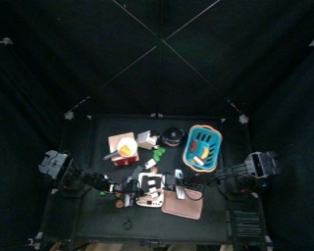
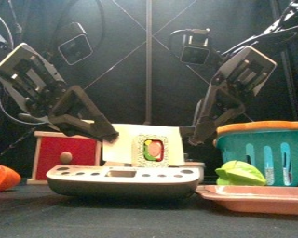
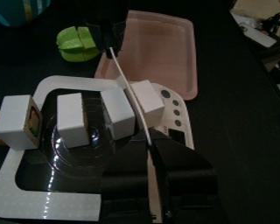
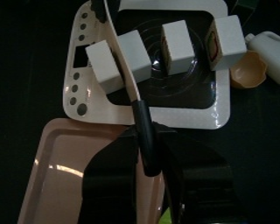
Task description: Cut sushi roll
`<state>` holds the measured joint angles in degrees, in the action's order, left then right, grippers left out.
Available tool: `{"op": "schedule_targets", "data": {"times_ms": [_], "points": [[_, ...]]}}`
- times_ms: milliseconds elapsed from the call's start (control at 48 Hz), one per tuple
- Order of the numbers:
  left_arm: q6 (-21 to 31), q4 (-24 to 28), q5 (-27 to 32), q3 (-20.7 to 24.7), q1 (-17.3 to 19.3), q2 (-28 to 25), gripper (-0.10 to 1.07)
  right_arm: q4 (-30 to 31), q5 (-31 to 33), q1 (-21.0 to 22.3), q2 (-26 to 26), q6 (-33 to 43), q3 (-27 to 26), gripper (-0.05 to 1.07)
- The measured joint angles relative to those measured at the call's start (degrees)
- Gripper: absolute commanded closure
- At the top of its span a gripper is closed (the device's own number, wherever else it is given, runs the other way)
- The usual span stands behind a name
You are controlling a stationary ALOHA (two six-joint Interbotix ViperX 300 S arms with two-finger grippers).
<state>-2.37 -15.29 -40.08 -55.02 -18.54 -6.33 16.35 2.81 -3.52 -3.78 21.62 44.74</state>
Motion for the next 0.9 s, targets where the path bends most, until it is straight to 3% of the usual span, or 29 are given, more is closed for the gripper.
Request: {"op": "schedule_targets", "data": {"times_ms": [896], "points": [[0.1, 0.0, 0.2, 0.8, -0.5, 0.0, 0.68, 0.0, 0.5, 0.0, -0.1, 0.0, 0.1, 0.52]]}}
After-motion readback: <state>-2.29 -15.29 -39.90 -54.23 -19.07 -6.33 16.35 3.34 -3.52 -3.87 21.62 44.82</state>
